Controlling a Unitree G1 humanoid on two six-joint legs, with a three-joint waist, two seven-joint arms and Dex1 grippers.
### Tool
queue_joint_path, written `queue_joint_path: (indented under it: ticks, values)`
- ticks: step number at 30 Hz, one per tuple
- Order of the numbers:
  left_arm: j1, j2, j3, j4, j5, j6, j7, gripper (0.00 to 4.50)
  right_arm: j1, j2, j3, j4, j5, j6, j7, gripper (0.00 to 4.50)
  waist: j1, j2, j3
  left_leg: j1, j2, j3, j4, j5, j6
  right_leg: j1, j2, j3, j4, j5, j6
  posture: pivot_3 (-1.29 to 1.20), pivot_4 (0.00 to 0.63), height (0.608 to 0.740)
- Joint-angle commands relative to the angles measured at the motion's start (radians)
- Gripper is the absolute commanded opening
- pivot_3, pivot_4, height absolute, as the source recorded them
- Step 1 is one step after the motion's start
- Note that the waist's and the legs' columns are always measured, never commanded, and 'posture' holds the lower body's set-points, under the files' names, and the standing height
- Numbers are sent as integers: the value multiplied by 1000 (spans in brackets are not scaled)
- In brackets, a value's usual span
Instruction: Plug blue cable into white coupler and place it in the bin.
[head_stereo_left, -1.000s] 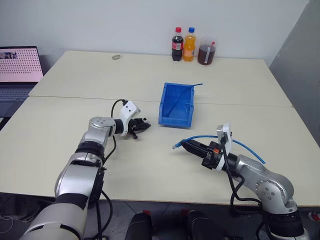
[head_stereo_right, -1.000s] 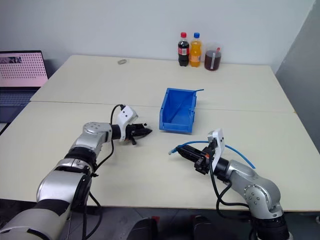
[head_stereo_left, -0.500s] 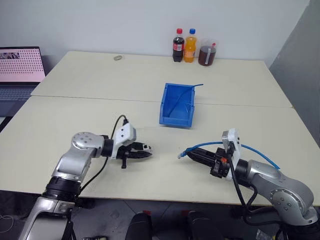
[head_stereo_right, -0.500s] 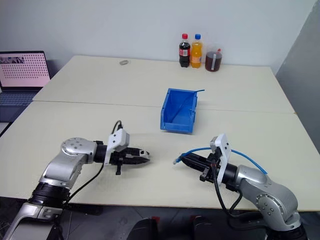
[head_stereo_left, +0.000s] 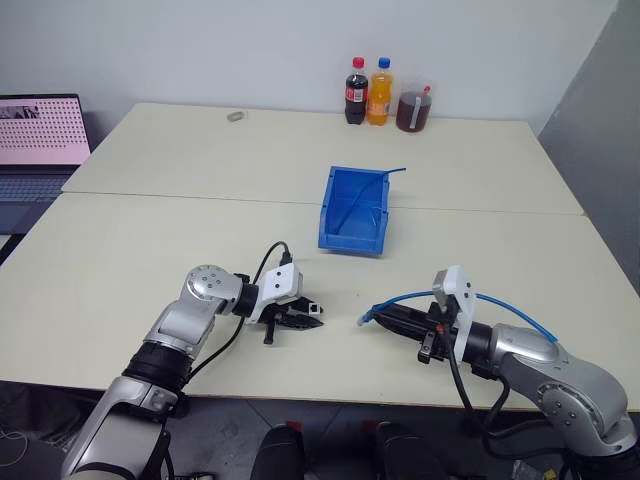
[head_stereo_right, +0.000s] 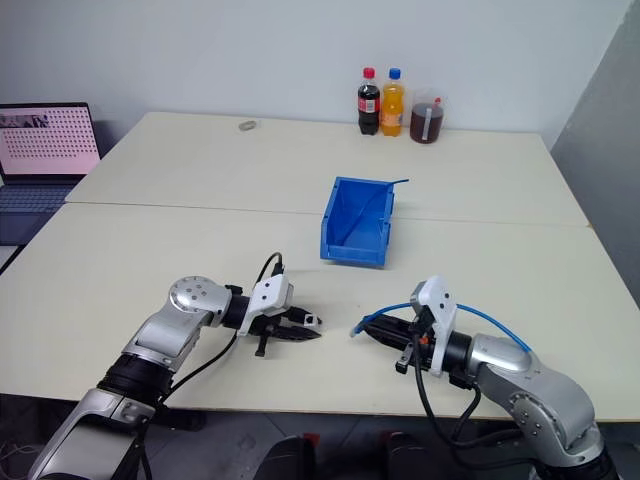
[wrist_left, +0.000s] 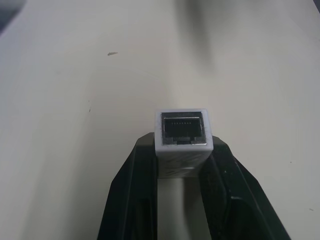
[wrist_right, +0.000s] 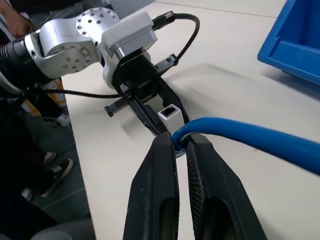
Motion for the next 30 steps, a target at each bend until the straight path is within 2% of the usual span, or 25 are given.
queue_joint_path:
  ticks: [1, 7, 15, 21, 30]
  values:
    - [2, -3, -27, 18, 28, -8, -1, 780, -46, 1, 36, 0, -51, -43, 23, 0, 0, 0, 0, 0, 0, 0, 0, 0, 0, 1, 0, 0, 0, 0, 0, 0, 150, 740]
    - [8, 5, -41, 2, 30, 6, -18, 780, -254, 61, 195, 157, -193, -85, 68, 0, -1, 1, -1, 5, 0, 1, 0, 0, 0, 4, 0, 1, 0, 0, 1, 0, 150, 740]
    - [11, 7, -45, -11, 30, 16, -23, 780, -368, 95, 319, 331, -361, -186, 137, 0, 3, 0, -2, 5, 0, 2, -1, 0, 0, 4, 0, 1, -1, 0, -1, 0, 150, 740]
    - [20, 10, -45, -20, 28, 23, -24, 780, -389, 117, 320, 363, -398, -215, 174, 0, 2, 0, -2, 5, 0, 2, -1, 0, 0, 4, 0, 1, 0, 0, -1, 0, 150, 740]
    - [25, 13, -46, -27, 29, 33, -26, 780, -416, 120, 268, 278, -357, -160, 219, 0, 1, 0, -2, 5, 0, 2, -1, 0, 0, 4, 0, 1, 0, 0, -1, 0, 150, 740]
